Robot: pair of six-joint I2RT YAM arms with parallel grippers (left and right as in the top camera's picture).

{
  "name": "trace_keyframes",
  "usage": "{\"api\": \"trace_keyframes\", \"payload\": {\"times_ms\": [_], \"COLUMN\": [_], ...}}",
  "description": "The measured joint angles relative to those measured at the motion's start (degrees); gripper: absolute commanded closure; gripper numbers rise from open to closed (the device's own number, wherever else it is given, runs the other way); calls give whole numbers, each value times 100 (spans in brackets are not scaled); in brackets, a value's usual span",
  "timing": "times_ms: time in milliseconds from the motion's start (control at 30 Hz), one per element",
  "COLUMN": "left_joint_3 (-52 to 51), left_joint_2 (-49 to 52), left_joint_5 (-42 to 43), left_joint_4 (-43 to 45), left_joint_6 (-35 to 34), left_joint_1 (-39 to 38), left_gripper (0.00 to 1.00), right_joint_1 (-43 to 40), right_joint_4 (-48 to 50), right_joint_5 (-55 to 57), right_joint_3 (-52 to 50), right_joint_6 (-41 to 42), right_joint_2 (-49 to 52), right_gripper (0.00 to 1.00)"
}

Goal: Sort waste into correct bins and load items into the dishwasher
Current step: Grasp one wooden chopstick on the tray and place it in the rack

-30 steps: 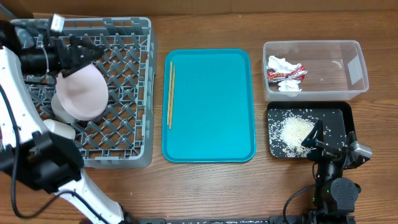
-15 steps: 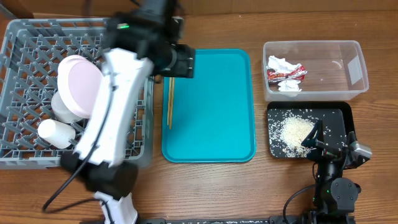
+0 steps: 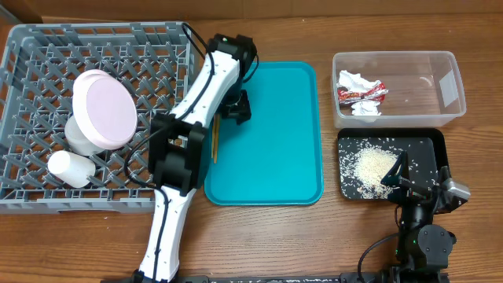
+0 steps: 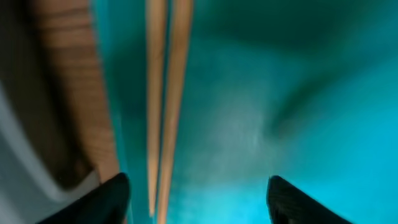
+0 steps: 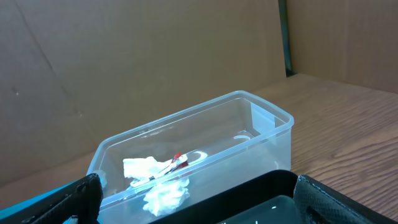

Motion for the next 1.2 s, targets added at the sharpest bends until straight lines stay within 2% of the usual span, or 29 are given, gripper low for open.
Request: {"api": "trace_keyframes", "payload": {"times_ms": [100, 200, 233, 300, 333, 533, 633, 667, 767, 933, 1200], "left_joint_3": [0, 0, 0, -22, -81, -446, -450, -450, -450, -509, -1274], "left_joint_2": [55, 55, 55, 55, 55, -13, -24, -28, -125, -468, -509], "left_joint_5": [0, 0, 2, -2, 0, 0, -2, -2, -4, -2, -2], "left_joint_4": [179, 295, 328, 409, 490, 734, 562, 516, 518, 619, 1165], "left_joint_6": [166, 358, 422, 522, 586, 907, 1012, 1021, 1040, 1095, 1178], "left_joint_1": [-2, -2, -2, -2, -4, -2, -4, -4, -2, -2, 2], "left_gripper": [35, 52, 53, 53, 50, 53, 46, 38, 34, 43, 51], "right_joint_1": [-2, -2, -2, -2, -2, -2, -2, -2, 0, -2, -2], "right_joint_4": [-2, -2, 0, -4, -4, -2, -2, -2, -2, -2, -4], "right_joint_5": [-2, 0, 0, 0, -2, 0, -2, -2, -2, 0, 0], "right_joint_3": [0, 0, 0, 0, 0, 0, 0, 0, 0, 0, 0], "right_joint_6": [0, 0, 0, 0, 0, 0, 0, 0, 0, 0, -2], "right_joint_2": [0, 0, 0, 0, 0, 0, 0, 0, 0, 0, 0], "right_gripper": [0, 0, 0, 0, 0, 0, 0, 0, 0, 0, 0]}}
